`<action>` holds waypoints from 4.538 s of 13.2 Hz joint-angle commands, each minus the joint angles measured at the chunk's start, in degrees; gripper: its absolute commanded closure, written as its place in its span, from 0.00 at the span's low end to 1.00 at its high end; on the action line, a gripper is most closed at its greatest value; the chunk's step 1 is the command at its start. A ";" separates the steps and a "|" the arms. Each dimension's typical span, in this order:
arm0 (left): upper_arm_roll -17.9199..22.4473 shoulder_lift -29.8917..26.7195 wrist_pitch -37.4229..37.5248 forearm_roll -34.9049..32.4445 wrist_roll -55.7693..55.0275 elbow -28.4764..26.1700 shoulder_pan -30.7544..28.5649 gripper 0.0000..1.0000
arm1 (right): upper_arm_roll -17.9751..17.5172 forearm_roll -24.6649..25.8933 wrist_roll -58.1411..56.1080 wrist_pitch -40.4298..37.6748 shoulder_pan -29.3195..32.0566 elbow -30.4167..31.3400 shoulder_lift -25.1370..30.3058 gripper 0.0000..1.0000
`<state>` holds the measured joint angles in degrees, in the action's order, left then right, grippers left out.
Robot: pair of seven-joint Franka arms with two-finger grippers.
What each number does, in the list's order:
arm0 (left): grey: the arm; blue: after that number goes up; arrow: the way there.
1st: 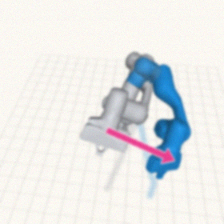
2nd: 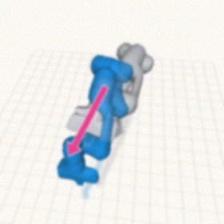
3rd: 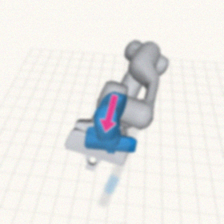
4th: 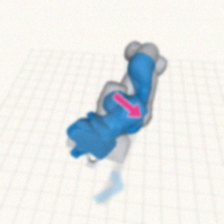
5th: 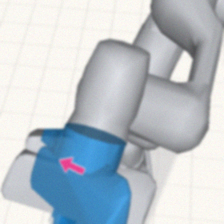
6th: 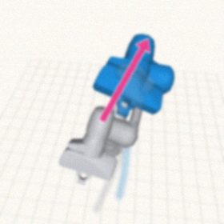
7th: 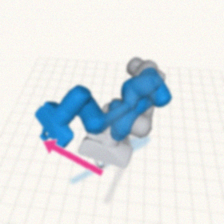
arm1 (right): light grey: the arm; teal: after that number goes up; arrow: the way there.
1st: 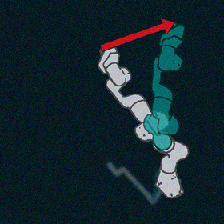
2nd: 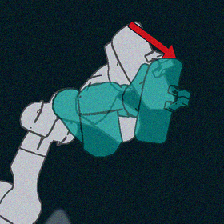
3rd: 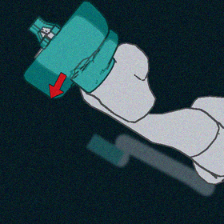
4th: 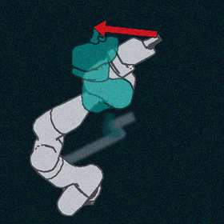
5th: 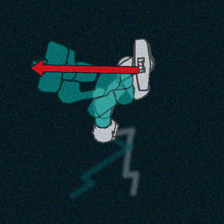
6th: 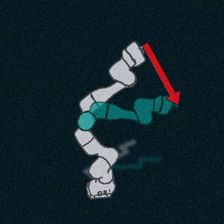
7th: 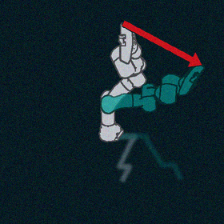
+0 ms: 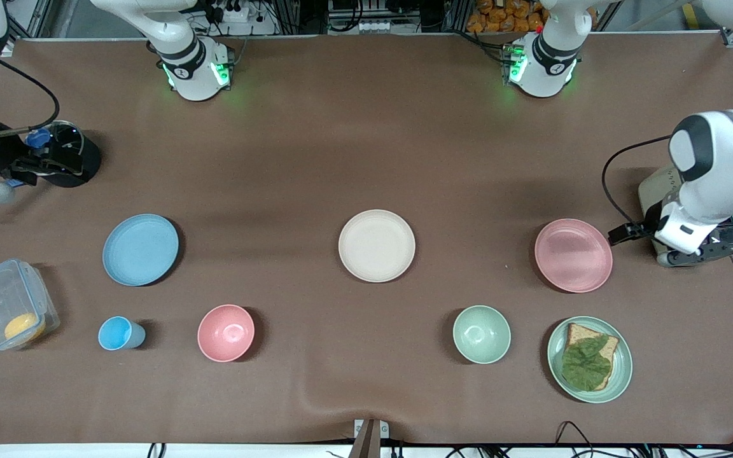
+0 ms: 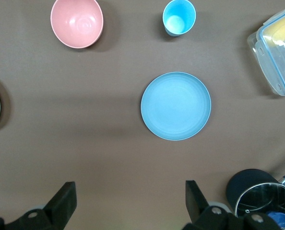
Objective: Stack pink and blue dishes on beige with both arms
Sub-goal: 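Reach the left gripper down to the rim of the pink plate, then grasp the pink plate with the left gripper while the right gripper reaches the blue plate, then carry the pink plate onto the beige plate with the left gripper, then release the pink plate with the left gripper while the right gripper grasps the blue plate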
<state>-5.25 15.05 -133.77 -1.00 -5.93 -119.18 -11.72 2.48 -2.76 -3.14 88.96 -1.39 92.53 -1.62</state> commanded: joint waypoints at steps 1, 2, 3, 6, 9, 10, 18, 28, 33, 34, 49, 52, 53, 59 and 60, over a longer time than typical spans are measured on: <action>-0.29 4.19 -4.46 0.30 -0.21 -0.08 -2.07 0.00 | -0.28 1.09 1.12 -0.54 -0.63 0.02 0.57 0.00; -0.29 5.59 -6.22 0.30 -0.22 -0.08 -2.07 0.00 | -0.28 1.09 1.21 -0.54 -0.80 0.02 0.57 0.00; -0.29 6.91 -7.63 0.30 -0.30 -0.08 -2.16 0.00 | -0.28 1.09 1.21 -0.54 -0.80 0.02 0.57 0.00; -0.46 10.34 -10.71 0.56 -0.31 0.26 -2.07 0.00 | -0.28 1.09 1.12 -0.54 -0.89 0.11 0.57 0.00; -0.47 11.85 -11.60 0.65 -0.22 0.27 -1.99 0.00 | -0.28 1.09 1.21 -0.54 -0.89 0.11 0.48 0.00; -0.47 11.85 -11.60 0.65 -0.22 0.27 -1.99 0.06 | -0.28 1.09 1.21 -0.62 -0.89 0.20 0.48 0.00; -0.82 11.33 -11.16 0.56 1.19 0.00 -1.99 1.00 | -0.20 0.92 1.03 -0.28 -0.19 3.44 -2.06 0.00; -15.91 1.65 3.16 5.28 -2.22 5.62 -1.81 1.00 | -0.02 0.92 -4.58 11.13 10.34 7.13 -20.95 0.00; -22.62 6.73 2.91 5.48 -16.89 9.74 7.47 1.00 | -0.02 0.92 -11.97 27.92 15.10 12.85 -25.78 0.00; -22.44 8.58 2.91 5.31 -20.57 11.33 10.20 1.00 | -0.02 0.92 -12.15 29.68 15.19 12.94 -27.19 0.00; -21.30 24.77 -4.65 -8.84 -42.05 19.69 23.32 1.00 | -0.19 -0.05 -12.24 34.18 14.93 12.59 -33.88 0.99; -21.21 24.16 -4.57 -9.02 -45.12 20.21 23.41 0.00 | -0.28 -0.05 -12.15 33.04 14.40 12.33 -32.57 1.00; -21.21 23.02 -4.13 -9.54 -45.39 20.65 22.98 0.00 | -0.28 0.04 -12.15 32.25 14.23 12.15 -31.78 1.00; -20.86 5.20 8.34 -11.13 -41.02 20.83 12.36 0.00 | -0.46 -0.05 -12.06 22.77 12.38 7.32 -28.53 1.00; -20.94 2.47 9.83 -11.13 -36.74 20.92 9.47 0.00 | -0.55 -0.05 -11.80 21.10 12.21 7.32 -26.87 1.00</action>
<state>-26.06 24.11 -126.96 -10.84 -46.77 -96.09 1.57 2.02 -2.45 -15.32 112.90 11.39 99.64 -31.66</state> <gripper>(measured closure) 0.000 0.947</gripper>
